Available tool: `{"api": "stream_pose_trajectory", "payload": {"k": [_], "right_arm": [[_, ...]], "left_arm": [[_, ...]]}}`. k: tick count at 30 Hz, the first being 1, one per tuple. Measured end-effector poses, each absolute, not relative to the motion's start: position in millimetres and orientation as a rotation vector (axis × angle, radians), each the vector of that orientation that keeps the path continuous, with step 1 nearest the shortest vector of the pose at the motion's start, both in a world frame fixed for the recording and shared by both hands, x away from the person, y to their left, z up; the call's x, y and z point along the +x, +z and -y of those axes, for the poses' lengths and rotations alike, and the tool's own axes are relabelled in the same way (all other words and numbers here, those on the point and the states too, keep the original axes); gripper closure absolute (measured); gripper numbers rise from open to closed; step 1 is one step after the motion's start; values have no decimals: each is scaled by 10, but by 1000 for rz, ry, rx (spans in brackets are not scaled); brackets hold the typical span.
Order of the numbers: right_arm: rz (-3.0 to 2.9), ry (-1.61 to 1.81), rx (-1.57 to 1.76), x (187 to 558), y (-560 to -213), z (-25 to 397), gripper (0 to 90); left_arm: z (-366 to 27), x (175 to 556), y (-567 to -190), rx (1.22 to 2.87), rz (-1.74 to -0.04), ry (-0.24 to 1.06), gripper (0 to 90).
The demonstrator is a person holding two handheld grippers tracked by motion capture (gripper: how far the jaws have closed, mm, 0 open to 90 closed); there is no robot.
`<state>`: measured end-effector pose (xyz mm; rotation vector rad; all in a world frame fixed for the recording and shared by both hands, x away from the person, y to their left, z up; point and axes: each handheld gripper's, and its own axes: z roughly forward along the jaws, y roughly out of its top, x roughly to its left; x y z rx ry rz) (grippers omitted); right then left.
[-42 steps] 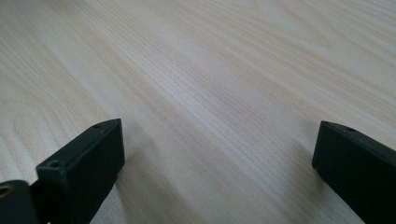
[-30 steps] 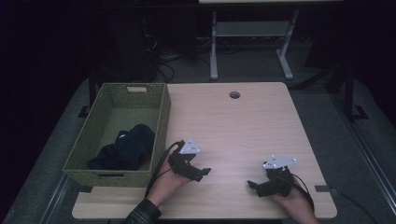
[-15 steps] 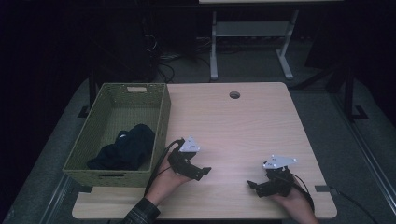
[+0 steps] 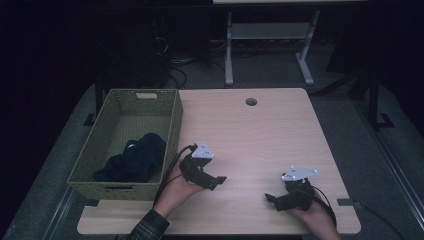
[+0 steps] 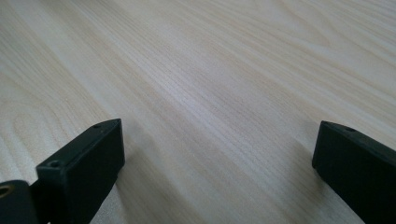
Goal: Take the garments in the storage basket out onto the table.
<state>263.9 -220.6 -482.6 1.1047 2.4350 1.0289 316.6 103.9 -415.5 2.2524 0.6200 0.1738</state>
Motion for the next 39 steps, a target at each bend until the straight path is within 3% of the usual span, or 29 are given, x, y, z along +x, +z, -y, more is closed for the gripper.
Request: {"api": "stream_pose_trajectory", "payload": {"k": [39], "right_arm": [[-2435,1029,1104,2639,-4826,2206,20]], "left_arm": [[-1105,3289,-3727,2259,-591,162,138]]}}
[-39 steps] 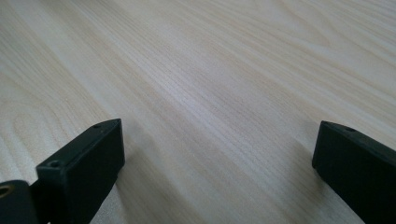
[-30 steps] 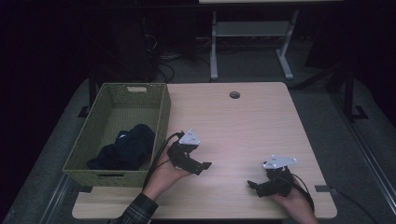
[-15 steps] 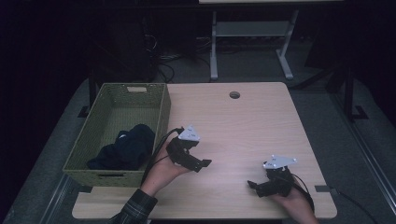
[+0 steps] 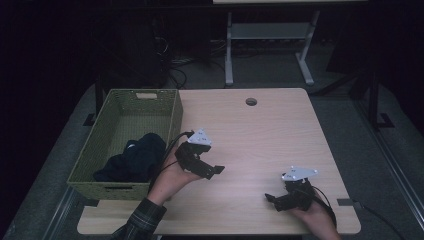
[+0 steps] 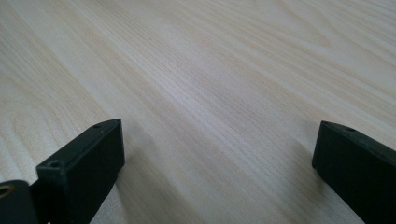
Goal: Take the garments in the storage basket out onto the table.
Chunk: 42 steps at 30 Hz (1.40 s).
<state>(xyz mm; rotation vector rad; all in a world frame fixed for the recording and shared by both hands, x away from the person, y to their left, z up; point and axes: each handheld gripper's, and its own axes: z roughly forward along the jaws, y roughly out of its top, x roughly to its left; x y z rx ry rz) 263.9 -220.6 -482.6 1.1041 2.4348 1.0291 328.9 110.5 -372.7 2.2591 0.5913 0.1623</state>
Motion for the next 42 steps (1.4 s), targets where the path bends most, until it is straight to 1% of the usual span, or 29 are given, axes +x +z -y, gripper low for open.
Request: {"api": "stream_pose_trajectory", "payload": {"k": [5,22,42], "right_arm": [[-2435,1029,1103,2640,-4826,2206,20],[-2433,1029,1105,2637,-4827,2208,20],[-2433,1029,1104,2637,-4826,2208,20]], "left_arm": [[-1142,3309,-3673,2266,-594,134,138],[-1251,3375,-3520,2302,-593,114,140],[-1542,3375,-3281,2263,-626,177,140]]}}
